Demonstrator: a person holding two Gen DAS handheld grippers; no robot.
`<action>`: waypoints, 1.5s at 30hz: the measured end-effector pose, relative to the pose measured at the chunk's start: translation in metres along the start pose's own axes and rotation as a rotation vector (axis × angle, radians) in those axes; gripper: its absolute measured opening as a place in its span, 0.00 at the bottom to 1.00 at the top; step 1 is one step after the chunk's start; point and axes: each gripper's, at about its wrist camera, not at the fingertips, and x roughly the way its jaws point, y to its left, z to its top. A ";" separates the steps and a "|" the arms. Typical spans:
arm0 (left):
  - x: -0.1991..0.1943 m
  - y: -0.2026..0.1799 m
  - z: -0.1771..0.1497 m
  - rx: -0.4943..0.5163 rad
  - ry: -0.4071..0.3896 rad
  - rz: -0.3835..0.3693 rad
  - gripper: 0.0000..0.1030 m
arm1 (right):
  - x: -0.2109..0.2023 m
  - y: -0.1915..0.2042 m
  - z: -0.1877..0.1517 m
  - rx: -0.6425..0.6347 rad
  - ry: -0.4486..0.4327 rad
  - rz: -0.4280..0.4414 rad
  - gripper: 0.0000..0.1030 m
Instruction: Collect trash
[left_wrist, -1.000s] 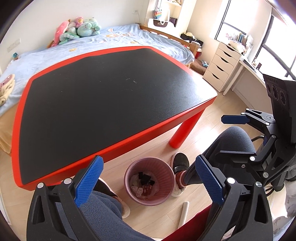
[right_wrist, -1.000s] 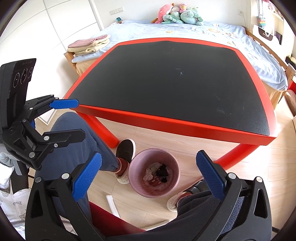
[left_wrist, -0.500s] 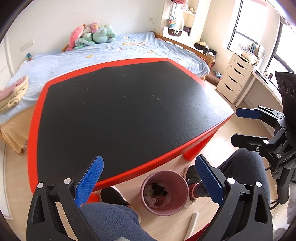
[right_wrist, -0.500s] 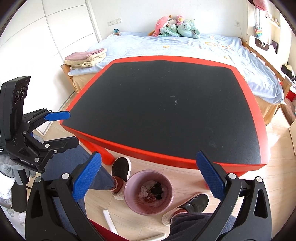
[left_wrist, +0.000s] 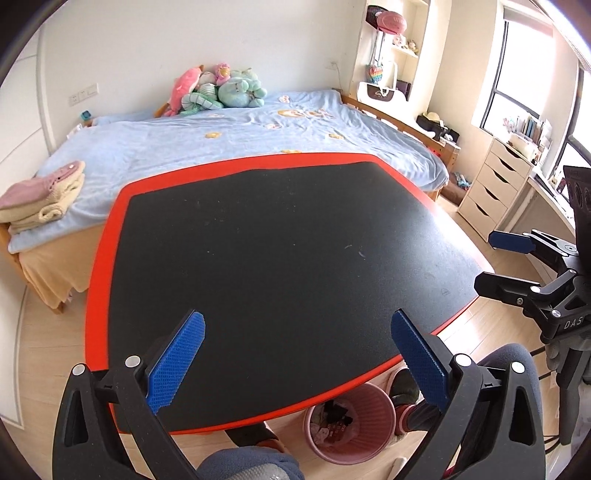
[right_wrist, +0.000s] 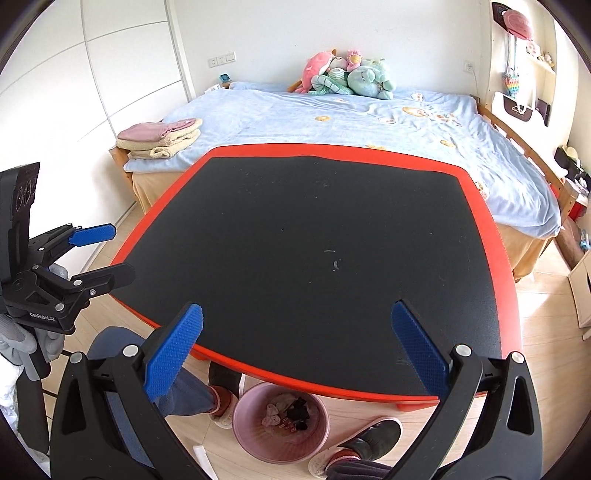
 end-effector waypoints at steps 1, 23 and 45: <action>0.000 0.000 0.000 -0.002 -0.003 0.011 0.94 | 0.000 0.000 0.001 -0.005 -0.001 -0.001 0.97; 0.007 0.004 0.002 -0.038 0.012 0.017 0.94 | 0.004 0.000 0.009 -0.016 -0.014 -0.011 0.97; 0.007 0.004 0.000 -0.039 0.015 0.015 0.94 | 0.006 0.000 0.008 -0.014 -0.009 -0.012 0.97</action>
